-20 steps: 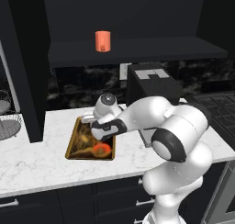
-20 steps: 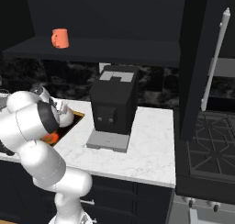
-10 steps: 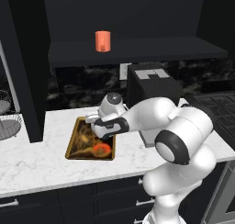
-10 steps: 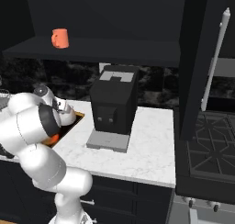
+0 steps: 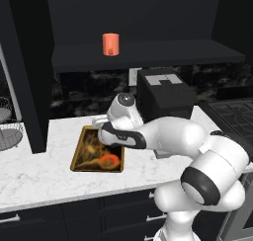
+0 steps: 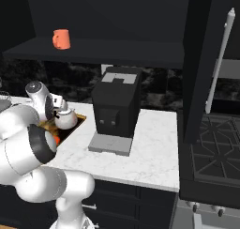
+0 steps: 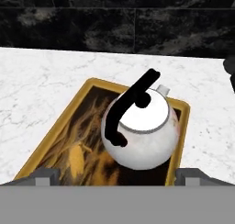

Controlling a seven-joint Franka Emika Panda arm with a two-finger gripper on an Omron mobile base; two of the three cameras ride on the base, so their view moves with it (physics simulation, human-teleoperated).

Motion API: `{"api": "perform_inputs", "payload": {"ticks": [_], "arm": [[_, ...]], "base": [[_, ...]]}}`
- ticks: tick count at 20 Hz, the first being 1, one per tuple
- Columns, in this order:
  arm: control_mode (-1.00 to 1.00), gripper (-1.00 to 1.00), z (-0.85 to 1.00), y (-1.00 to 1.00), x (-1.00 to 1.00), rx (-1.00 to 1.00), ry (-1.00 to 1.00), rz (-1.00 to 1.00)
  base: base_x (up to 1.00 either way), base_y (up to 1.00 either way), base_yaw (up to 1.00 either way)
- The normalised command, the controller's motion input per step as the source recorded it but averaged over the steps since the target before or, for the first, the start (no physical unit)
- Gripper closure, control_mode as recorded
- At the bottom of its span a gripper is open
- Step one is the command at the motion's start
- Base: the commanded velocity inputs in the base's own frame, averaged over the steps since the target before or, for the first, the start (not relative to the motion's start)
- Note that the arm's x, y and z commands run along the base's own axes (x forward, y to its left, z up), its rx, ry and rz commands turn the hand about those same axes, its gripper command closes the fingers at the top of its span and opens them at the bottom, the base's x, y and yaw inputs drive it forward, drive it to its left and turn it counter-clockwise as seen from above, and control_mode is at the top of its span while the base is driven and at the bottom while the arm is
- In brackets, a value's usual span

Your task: Pick the kettle from the counter and place it on the tray. Then pick the mug from the cabinet and place it on the tray. Then close the cabinet doors.

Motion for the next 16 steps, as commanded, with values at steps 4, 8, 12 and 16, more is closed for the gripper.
{"api": "perform_inputs", "payload": {"ticks": [4,8,12,16], "arm": [[-1.0,-1.0,0.7,-0.04,-0.51,-0.06,-0.06,0.04],[-1.0,-1.0,0.8,-0.08,-0.5,-0.06,-0.09,0.0],[-1.0,-1.0,0.81,-0.15,-0.42,-0.03,-0.02,0.0],[-1.0,-1.0,0.83,-0.06,-0.24,0.0,-0.01,0.0]], "base": [[0.0,0.0,0.0],[0.0,0.0,0.0],[0.0,0.0,0.0],[0.0,0.0,0.0]]}}
